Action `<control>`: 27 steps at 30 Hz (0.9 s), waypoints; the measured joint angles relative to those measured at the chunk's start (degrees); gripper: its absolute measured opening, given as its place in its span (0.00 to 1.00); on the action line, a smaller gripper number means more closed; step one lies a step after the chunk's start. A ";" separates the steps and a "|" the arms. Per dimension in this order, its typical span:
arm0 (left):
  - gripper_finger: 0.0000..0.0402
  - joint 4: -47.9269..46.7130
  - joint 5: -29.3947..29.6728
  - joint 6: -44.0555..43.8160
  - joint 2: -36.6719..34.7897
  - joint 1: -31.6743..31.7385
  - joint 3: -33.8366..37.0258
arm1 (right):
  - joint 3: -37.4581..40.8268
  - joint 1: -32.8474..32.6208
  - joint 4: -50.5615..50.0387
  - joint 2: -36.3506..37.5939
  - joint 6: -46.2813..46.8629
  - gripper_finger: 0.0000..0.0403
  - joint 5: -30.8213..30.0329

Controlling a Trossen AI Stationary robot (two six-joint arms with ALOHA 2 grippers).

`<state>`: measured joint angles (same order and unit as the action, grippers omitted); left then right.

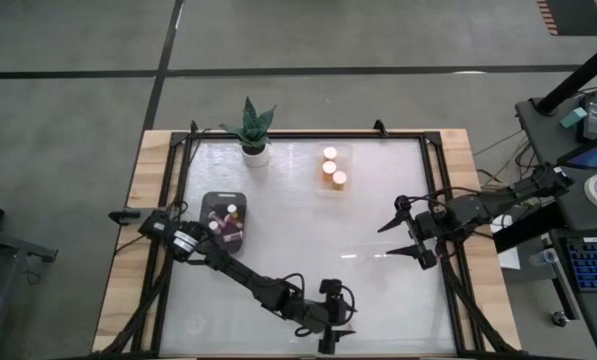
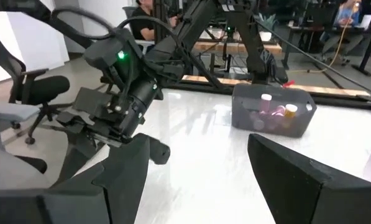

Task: Pick and place medicine bottles into bin by pill shape (circle, oval)
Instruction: Put the small pink pill bottle into the black bin

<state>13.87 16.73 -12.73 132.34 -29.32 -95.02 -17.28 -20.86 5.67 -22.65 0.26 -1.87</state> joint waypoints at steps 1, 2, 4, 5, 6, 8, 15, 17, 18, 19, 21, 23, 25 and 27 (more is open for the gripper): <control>0.59 -0.06 -0.22 0.47 0.18 -0.30 0.00 | 0.02 0.00 -0.02 0.00 0.20 0.65 0.00; 0.59 0.06 -0.36 1.18 0.29 -0.58 0.00 | 0.02 0.00 0.09 0.00 0.50 0.65 0.00; 0.59 0.35 -0.23 1.35 0.32 -0.91 0.00 | 0.02 0.00 -0.16 0.00 1.47 0.64 0.06; 0.59 0.71 0.06 1.27 0.29 -0.99 0.00 | 0.02 0.00 -0.46 0.00 1.69 0.63 0.14; 0.59 1.04 0.36 1.22 0.25 -1.01 0.06 | 0.02 0.00 -0.82 0.00 1.78 0.63 0.15; 0.59 0.89 1.82 1.23 0.25 -0.91 0.36 | 0.04 0.00 -1.10 0.00 1.87 0.61 0.17; 0.59 0.85 2.21 1.33 0.25 -0.60 0.67 | 0.04 0.00 -0.65 0.00 1.19 0.58 0.15; 0.59 1.93 2.19 1.34 0.73 -0.50 0.68 | 0.04 0.00 -0.65 0.00 0.53 0.58 0.15; 0.59 3.22 2.07 1.36 1.16 -0.44 0.68 | 0.04 0.00 -0.65 0.00 0.20 0.58 0.13; 0.59 4.79 1.47 1.36 1.72 -0.32 0.67 | 0.05 0.00 -0.66 0.00 -0.09 0.58 0.13; 0.59 8.50 -0.21 1.25 3.38 0.10 0.57 | 0.05 0.00 -0.61 0.00 -0.82 0.58 0.03; 0.59 10.85 -0.31 1.23 4.77 0.46 0.63 | 0.00 0.00 -0.56 0.00 -0.95 0.58 -0.11; 0.59 11.21 -0.33 1.23 5.14 0.85 0.68 | 0.00 0.00 -0.51 0.04 -0.95 0.58 -0.17; 0.58 11.59 -0.31 1.23 5.11 1.14 0.65 | 0.00 0.00 -0.54 0.04 -0.95 0.58 -0.20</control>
<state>25.46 16.43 -11.51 137.45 -28.18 -94.37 -17.28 -20.86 5.13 -22.61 -0.69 -2.07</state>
